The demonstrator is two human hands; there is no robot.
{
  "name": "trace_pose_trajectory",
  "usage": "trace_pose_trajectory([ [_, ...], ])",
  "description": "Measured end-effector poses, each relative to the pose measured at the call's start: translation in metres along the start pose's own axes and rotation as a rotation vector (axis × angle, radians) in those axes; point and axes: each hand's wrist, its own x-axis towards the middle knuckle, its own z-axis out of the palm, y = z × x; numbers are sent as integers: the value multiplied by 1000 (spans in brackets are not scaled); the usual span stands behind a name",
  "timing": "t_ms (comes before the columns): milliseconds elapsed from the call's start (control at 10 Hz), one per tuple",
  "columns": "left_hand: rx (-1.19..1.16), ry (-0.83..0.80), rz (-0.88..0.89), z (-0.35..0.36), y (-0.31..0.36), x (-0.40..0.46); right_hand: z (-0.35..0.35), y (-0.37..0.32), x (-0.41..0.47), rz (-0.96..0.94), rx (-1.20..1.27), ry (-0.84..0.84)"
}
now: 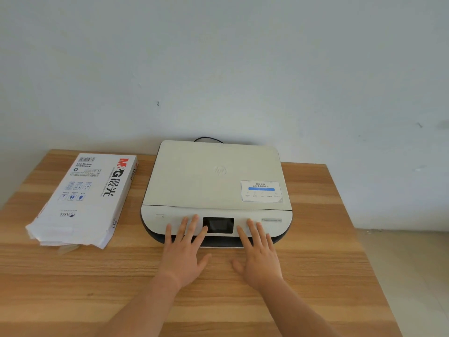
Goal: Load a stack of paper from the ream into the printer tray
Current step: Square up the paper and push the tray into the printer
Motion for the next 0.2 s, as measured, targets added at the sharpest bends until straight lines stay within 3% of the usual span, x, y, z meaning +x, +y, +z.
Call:
trace_pose_trajectory([
  [200,-89,-53,-20,-41,9,-8,-33,-6,-5,-17,39,-72],
])
